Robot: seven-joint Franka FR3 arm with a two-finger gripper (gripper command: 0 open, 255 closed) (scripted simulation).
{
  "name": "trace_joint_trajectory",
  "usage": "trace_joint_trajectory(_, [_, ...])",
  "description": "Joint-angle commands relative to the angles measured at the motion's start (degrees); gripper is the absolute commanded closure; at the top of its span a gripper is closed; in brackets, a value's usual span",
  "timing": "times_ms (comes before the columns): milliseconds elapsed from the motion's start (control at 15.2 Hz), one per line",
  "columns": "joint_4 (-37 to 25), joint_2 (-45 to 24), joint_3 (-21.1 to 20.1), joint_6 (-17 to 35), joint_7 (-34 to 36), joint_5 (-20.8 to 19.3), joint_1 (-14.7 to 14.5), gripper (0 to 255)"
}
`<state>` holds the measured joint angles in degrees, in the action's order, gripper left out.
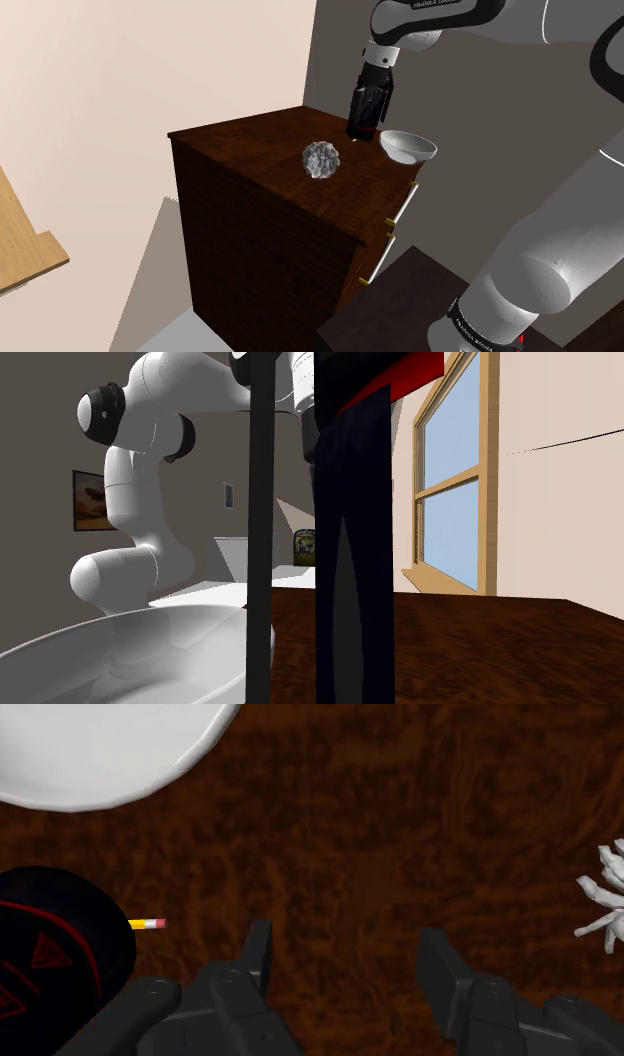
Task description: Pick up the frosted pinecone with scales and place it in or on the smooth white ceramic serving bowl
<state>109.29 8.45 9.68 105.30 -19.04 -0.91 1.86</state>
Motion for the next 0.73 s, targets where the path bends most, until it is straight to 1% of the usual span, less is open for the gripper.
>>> trace_joint_trajectory(0, [0.0,0.0,0.0,0.0,0.0,0.0,0.0,255])
trace_joint_trajectory(528, [0.0,0.0,0.0,0.0,0.0,0.0,0.0,255])
trace_joint_trajectory(594, [0.0,0.0,0.0,0.0,0.0,0.0,0.0,0])
trace_joint_trajectory(660, [0.6,0.3,-0.9,-0.1,2.8,-0.3,-0.5,0])
